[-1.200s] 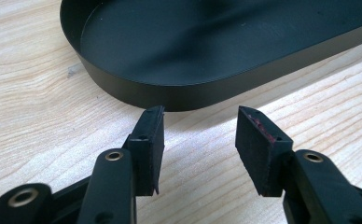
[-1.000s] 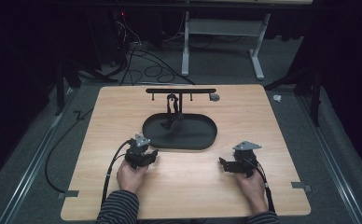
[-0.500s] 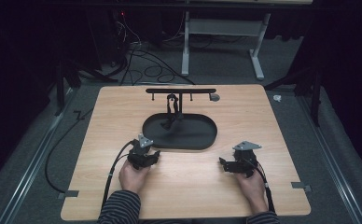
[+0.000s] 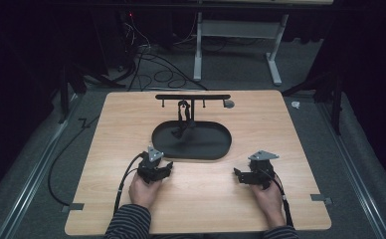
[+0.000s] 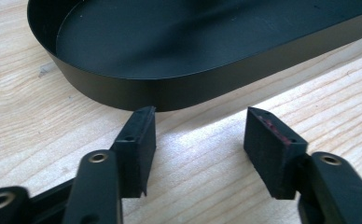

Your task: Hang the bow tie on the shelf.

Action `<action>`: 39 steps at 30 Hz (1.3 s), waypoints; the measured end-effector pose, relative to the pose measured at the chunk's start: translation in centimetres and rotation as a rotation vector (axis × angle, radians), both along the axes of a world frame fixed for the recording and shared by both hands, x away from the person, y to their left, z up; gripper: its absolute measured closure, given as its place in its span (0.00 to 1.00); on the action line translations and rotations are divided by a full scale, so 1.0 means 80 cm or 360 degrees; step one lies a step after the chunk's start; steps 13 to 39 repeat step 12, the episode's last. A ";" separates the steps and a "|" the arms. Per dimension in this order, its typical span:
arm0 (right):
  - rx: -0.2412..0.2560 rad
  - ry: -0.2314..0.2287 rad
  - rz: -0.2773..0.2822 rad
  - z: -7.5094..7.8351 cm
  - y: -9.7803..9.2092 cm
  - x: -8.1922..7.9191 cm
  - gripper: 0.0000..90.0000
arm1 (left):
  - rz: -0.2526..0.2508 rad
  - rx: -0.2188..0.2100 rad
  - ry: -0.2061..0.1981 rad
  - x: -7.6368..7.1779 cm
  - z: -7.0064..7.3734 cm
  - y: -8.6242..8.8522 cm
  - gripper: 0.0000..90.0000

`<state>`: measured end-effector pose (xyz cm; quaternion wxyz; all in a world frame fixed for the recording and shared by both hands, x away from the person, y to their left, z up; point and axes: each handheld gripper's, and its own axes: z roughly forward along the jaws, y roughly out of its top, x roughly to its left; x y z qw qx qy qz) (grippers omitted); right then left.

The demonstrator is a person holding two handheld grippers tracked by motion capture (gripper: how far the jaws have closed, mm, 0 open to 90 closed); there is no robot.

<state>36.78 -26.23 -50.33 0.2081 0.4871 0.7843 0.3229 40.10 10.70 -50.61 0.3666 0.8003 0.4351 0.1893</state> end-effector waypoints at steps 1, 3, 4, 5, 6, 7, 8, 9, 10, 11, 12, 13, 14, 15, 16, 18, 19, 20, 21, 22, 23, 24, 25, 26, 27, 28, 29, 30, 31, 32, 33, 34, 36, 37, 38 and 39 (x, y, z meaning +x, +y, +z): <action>0.0000 0.0000 0.0001 0.000 0.000 0.000 0.23 | 0.0000 0.0001 0.0000 0.000 0.000 -0.001 0.47; 0.0000 0.0000 0.0001 0.000 0.000 0.000 0.23 | 0.0000 0.0000 0.0001 -0.001 0.000 -0.001 0.45; 0.0000 0.0000 0.0001 0.000 0.000 0.000 0.23 | 0.0000 0.0000 0.0001 -0.001 0.000 -0.001 0.45; -0.0001 0.0000 0.0000 0.000 0.000 0.000 0.23 | 0.0001 0.0000 0.0001 -0.001 0.000 -0.001 0.45; 0.0000 0.0000 0.0001 0.000 0.000 0.000 0.23 | 0.0003 0.0000 0.0001 -0.001 0.000 -0.001 0.45; 0.0000 0.0000 0.0001 0.000 0.000 0.000 0.23 | 0.0004 0.0001 0.0001 -0.001 0.000 -0.001 0.45; 0.0000 0.0000 0.0001 0.000 0.000 0.000 0.23 | 0.0006 0.0001 0.0001 -0.001 0.000 -0.002 0.45; 0.0000 0.0000 0.0000 0.000 0.000 0.000 0.23 | 0.0007 0.0001 0.0001 -0.001 0.000 -0.002 0.45; 0.0000 0.0000 0.0000 0.000 0.000 0.000 0.23 | 0.0007 0.0001 0.0001 -0.001 0.000 -0.002 0.45; 0.0000 0.0000 0.0001 0.000 0.000 0.000 0.23 | 0.0007 0.0000 0.0001 -0.001 0.000 -0.002 0.45; 0.0000 0.0000 0.0001 0.000 0.000 0.000 0.23 | 0.0008 0.0000 0.0001 -0.001 0.000 -0.002 0.45; 0.0000 0.0000 0.0001 0.000 0.000 0.000 0.23 | 0.0008 0.0000 0.0001 -0.001 0.000 -0.002 0.45; 0.0000 0.0000 0.0001 0.000 0.000 0.000 0.23 | 0.0008 0.0000 0.0001 -0.001 0.000 -0.002 0.45; 0.0000 0.0000 0.0001 0.000 0.000 0.000 0.23 | 0.0008 0.0000 0.0001 -0.001 0.000 -0.002 0.45; 0.0000 0.0000 0.0001 0.000 0.000 0.000 0.23 | 0.0008 0.0000 0.0001 -0.001 0.000 -0.002 0.45; 0.0000 0.0000 0.0001 0.000 0.000 0.000 0.23 | 0.0008 0.0000 0.0001 -0.001 0.000 -0.002 0.45; 0.0000 0.0000 0.0001 0.000 0.000 0.000 0.23 | 0.0008 0.0000 0.0001 -0.001 0.000 -0.002 0.45; 0.0000 0.0000 0.0001 0.000 0.000 0.000 0.23 | 0.0008 0.0000 0.0001 -0.001 0.000 -0.002 0.45; 0.0000 0.0000 0.0001 0.000 0.000 0.000 0.23 | 0.0008 0.0000 0.0001 -0.001 0.000 -0.002 0.45; 0.0000 0.0000 0.0001 0.000 0.000 0.000 0.23 | 0.0008 0.0000 0.0001 -0.001 0.000 -0.002 0.45; 0.0000 0.0000 0.0001 0.000 0.000 0.000 0.23 | 0.0008 0.0000 0.0001 -0.001 0.000 -0.002 0.45; 0.0000 0.0000 0.0001 0.000 0.000 0.000 0.23 | 0.0008 0.0000 0.0001 -0.001 0.000 -0.002 0.45; 0.0000 0.0000 0.0001 0.000 0.000 0.000 0.23 | 0.0008 0.0000 0.0001 -0.001 0.000 -0.002 0.45; 0.0000 0.0000 0.0001 0.000 0.000 0.000 0.23 | 0.0008 0.0000 0.0001 -0.001 0.000 -0.002 0.45; 0.0000 0.0000 0.0001 0.000 0.000 0.000 0.23 | 0.0008 0.0000 0.0001 -0.001 0.000 -0.002 0.45; 0.0000 0.0000 0.0001 0.000 0.000 0.000 0.23 | 0.0008 0.0000 0.0001 -0.001 0.000 -0.002 0.45; 0.0000 0.0000 0.0001 0.000 0.000 0.000 0.23 | 0.0008 0.0000 0.0001 -0.001 0.000 -0.002 0.45; 0.0000 0.0000 0.0001 0.000 0.000 0.000 0.23 | 0.0008 0.0000 0.0001 -0.001 0.000 -0.002 0.45; 0.0000 0.0000 0.0001 0.000 0.000 0.000 0.23 | 0.0008 0.0000 0.0001 -0.001 0.000 -0.002 0.45; 0.0000 0.0000 0.0001 0.000 0.000 0.000 0.23 | 0.0008 0.0000 0.0001 -0.001 0.000 -0.002 0.45; 0.0000 0.0000 0.0001 0.000 0.000 0.000 0.23 | 0.0008 0.0000 0.0001 -0.001 0.000 -0.002 0.45; 0.0000 0.0000 0.0001 0.000 0.000 0.000 0.23 | 0.0008 0.0000 0.0001 -0.001 0.000 -0.002 0.45; 0.0000 0.0000 0.0001 0.000 0.000 0.000 0.23 | 0.0008 0.0000 0.0001 -0.001 0.000 -0.002 0.45; 0.0000 0.0000 0.0001 0.000 0.000 0.000 0.23 | 0.0008 0.0000 0.0001 -0.001 0.000 -0.002 0.45; 0.0000 0.0000 0.0001 0.000 0.000 0.000 0.23 | 0.0008 0.0000 0.0001 -0.001 0.000 -0.002 0.45; 0.0000 0.0000 0.0001 0.000 0.000 0.000 0.23 | 0.0008 0.0000 0.0001 -0.001 0.000 -0.002 0.45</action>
